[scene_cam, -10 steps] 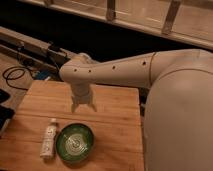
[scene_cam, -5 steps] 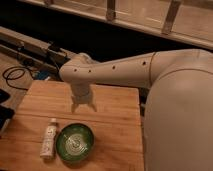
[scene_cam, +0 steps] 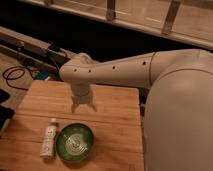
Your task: Place the bottle in the ceramic bowl
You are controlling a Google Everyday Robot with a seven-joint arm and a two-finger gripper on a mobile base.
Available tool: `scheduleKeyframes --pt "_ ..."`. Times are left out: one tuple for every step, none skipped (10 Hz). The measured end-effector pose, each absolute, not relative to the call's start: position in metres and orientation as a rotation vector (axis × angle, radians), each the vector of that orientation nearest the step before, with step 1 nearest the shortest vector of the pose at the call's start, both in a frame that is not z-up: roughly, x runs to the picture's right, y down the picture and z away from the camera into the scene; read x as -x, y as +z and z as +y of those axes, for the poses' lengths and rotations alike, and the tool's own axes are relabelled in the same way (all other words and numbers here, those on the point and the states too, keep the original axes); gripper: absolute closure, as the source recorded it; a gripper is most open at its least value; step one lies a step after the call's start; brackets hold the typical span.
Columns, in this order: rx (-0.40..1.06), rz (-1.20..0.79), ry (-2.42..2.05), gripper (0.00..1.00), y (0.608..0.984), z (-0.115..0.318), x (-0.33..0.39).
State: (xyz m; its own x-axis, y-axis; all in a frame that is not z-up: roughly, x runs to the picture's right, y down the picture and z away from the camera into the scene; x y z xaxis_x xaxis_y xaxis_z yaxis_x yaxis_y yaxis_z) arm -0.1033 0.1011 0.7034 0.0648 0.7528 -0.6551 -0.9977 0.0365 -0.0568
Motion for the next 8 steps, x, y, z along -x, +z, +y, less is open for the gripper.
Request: scheduleKeyframes --pt "0.588 0.524 1.442 0.35 0.7034 0.1011 0.1033" --pt "0.588 0.524 1.442 0.35 0.7034 0.1011 0.1033" --pt "0.588 0.524 1.442 0.35 0.7034 0.1011 0.1033" --pt "0.588 0.524 1.442 0.35 0.7034 0.1011 0.1033" --pt "0.588 0.524 1.442 0.35 0.7034 0.1011 0.1033" --pt "0.587 0.524 1.442 0.35 0.7034 0.101 0.1033" --pt "0.583 0.522 1.442 0.35 0.7032 0.1004 0.1029" --pt "0.57 0.516 1.441 0.35 0.7025 0.0986 0.1024"
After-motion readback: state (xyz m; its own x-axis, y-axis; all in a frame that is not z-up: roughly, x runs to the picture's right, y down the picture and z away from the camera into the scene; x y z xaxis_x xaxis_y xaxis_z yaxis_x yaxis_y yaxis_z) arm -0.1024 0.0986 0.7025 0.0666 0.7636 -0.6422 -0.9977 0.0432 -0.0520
